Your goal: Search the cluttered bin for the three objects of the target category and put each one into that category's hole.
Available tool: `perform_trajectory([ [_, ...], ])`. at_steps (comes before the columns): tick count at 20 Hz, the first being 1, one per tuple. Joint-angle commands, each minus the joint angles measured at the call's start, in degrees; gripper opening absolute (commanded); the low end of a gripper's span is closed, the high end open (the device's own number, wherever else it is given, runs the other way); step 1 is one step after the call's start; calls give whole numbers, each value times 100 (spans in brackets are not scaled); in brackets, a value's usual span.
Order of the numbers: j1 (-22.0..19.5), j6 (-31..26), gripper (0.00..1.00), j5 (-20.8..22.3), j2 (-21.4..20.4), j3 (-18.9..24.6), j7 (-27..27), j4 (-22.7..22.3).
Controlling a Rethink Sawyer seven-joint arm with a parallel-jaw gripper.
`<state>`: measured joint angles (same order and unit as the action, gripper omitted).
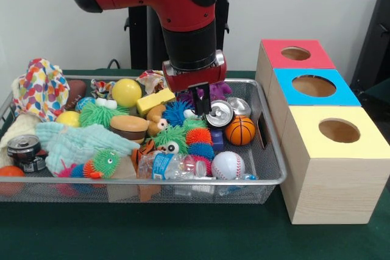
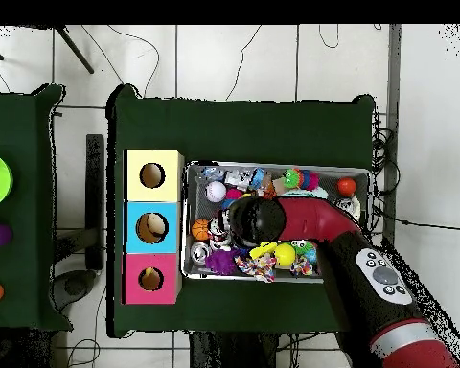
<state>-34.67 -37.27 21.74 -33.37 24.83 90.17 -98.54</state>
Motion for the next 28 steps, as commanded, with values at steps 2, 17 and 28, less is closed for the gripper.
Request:
perform_trajectory([
  [2, -156, -795, 0, 449, 372, 557, -1440, 709],
  [17, -177, -1377, 0, 674, 720, 768, -1768, 1408],
  [28, -325, -1608, 0, 751, 613, 831, -1839, 1364],
])
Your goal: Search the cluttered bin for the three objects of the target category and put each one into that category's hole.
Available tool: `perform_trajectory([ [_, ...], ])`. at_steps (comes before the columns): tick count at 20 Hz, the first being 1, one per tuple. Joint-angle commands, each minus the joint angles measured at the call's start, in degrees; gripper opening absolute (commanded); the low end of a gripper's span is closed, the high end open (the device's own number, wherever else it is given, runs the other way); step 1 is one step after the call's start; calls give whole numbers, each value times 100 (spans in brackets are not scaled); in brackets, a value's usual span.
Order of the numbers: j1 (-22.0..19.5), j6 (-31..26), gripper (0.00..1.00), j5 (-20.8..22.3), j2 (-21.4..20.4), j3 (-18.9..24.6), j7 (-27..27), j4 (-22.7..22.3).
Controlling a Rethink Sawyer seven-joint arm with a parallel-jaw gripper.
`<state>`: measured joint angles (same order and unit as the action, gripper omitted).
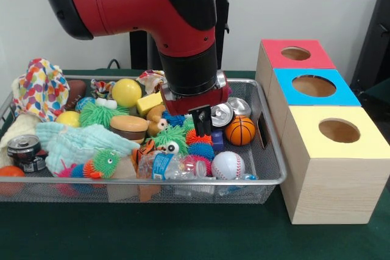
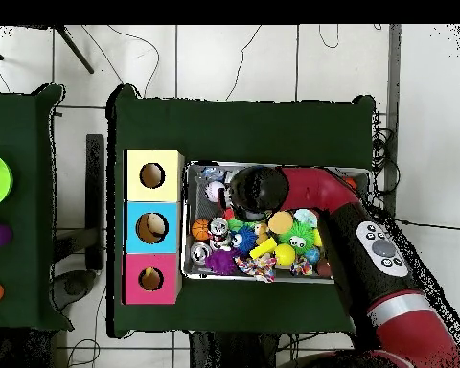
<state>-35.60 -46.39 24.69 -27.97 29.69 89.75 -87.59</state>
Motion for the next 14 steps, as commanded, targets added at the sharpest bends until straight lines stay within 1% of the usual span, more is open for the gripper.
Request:
perform_trajectory([
  [1, -243, -701, 0, 482, 34, 330, -1774, 232],
  [7, -354, -683, 0, 645, -113, 191, -1684, -44],
  [14, -550, -617, 0, 867, -190, 174, -1731, -309],
])
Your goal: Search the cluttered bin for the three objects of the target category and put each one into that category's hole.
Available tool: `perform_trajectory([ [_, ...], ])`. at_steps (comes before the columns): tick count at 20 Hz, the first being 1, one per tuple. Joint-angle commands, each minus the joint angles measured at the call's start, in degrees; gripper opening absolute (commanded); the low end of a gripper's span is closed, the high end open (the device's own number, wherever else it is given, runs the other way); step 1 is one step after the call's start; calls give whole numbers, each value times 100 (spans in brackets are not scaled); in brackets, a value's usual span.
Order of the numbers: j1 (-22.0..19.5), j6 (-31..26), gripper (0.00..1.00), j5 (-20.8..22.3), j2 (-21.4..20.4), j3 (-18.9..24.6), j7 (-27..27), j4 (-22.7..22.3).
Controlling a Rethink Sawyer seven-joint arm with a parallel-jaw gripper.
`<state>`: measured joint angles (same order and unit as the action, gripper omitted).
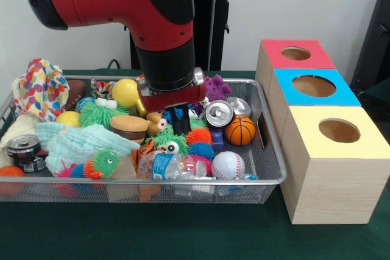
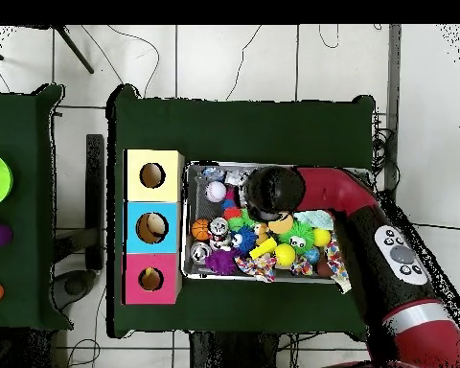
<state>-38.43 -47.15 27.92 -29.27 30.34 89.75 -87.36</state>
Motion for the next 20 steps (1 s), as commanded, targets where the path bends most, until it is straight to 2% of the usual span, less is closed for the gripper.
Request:
perform_trajectory([
  [1, -289, -519, 0, 580, -61, 120, -1733, -356],
  [9, -395, -516, 0, 768, -28, 137, -1650, -492],
  [20, -562, -390, 0, 936, -79, 0, -1265, -907],
])
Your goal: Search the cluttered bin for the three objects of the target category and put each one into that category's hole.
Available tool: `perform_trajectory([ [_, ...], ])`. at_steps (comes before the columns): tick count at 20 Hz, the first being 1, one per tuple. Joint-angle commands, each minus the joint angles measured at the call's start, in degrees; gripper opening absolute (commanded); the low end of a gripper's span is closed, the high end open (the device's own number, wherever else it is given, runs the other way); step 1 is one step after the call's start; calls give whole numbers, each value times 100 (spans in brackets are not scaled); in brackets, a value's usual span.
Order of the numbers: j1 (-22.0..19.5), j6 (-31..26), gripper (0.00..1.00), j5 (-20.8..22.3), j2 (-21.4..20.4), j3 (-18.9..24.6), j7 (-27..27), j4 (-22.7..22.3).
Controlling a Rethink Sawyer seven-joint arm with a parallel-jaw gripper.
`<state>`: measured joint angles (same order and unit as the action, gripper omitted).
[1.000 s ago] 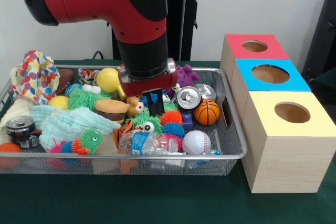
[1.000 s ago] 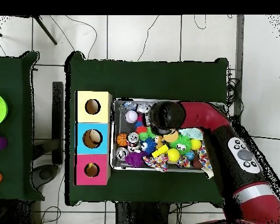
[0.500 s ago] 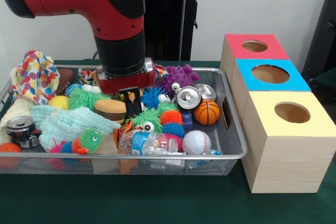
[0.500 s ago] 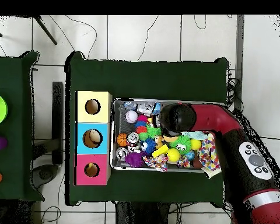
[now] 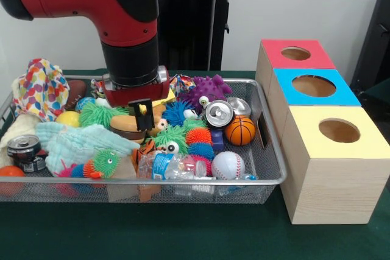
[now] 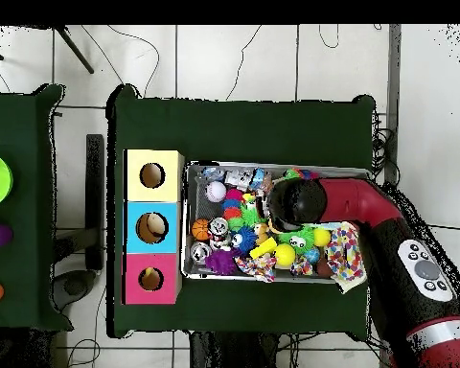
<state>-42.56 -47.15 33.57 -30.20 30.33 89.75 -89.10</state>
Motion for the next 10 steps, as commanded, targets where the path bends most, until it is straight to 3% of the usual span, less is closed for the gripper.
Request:
perform_trajectory([
  [1, -166, -388, 0, 369, 26, 9, -1245, -754],
  [10, -235, -411, 0, 271, -175, -8, -943, -1125],
])
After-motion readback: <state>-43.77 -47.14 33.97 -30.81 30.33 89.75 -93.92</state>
